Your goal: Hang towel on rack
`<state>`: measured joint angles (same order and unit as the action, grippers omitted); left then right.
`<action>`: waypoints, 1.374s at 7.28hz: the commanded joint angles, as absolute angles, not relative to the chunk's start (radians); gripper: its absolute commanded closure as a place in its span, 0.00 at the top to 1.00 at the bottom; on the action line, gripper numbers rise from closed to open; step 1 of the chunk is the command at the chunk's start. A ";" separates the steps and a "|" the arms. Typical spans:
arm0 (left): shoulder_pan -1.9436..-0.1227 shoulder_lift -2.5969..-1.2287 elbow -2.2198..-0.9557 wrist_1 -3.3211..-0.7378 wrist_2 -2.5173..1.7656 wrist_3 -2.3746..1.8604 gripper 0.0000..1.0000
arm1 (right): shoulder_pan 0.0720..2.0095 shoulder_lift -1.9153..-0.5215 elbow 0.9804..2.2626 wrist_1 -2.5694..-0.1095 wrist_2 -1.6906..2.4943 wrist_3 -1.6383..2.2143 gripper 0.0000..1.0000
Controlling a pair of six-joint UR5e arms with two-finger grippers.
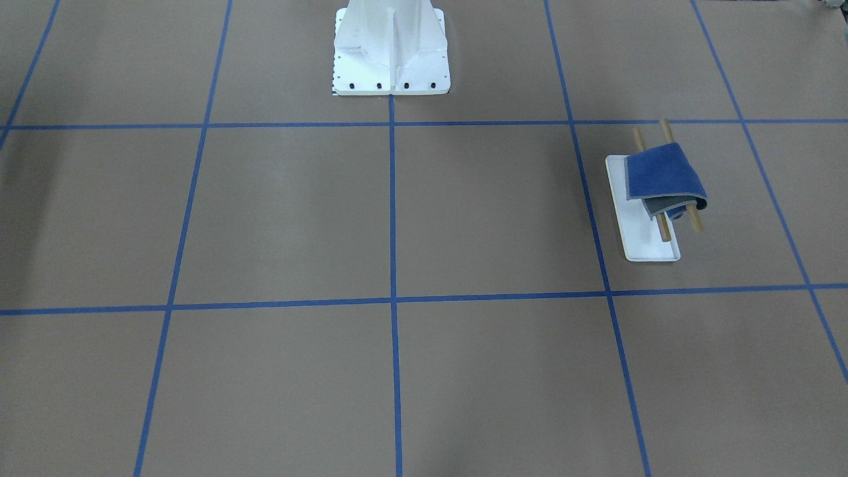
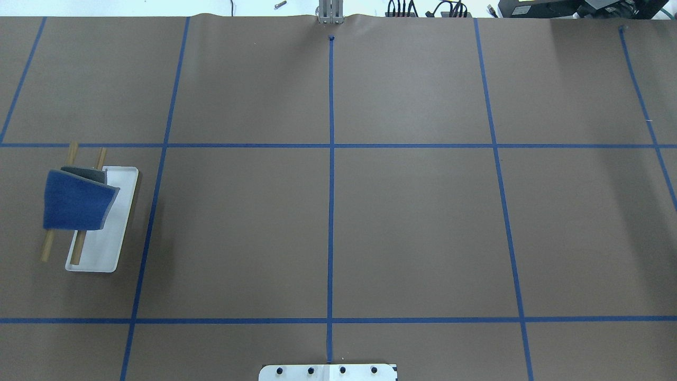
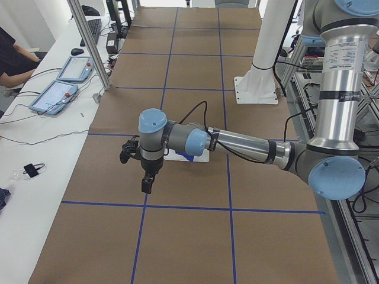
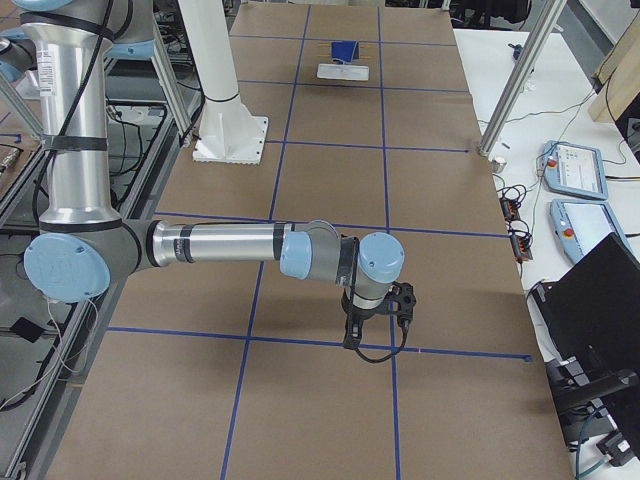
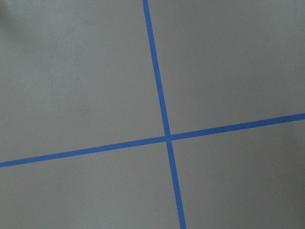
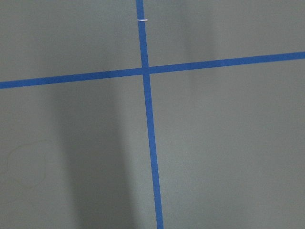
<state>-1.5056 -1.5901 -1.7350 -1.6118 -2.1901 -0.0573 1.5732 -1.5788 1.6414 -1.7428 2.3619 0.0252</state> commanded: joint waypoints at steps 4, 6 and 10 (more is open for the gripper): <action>-1.568 -1.531 -1.684 -1.606 -2.401 -0.063 0.98 | 1.574 -1.585 1.643 -1.743 2.365 0.025 1.00; -1.566 -1.532 -1.640 -1.612 -2.399 -0.058 0.98 | 1.574 -1.585 1.644 -1.744 2.364 0.025 1.00; -1.566 -1.539 -1.647 -1.612 -2.342 -0.061 0.98 | 1.574 -1.586 1.644 -1.744 2.361 0.025 1.00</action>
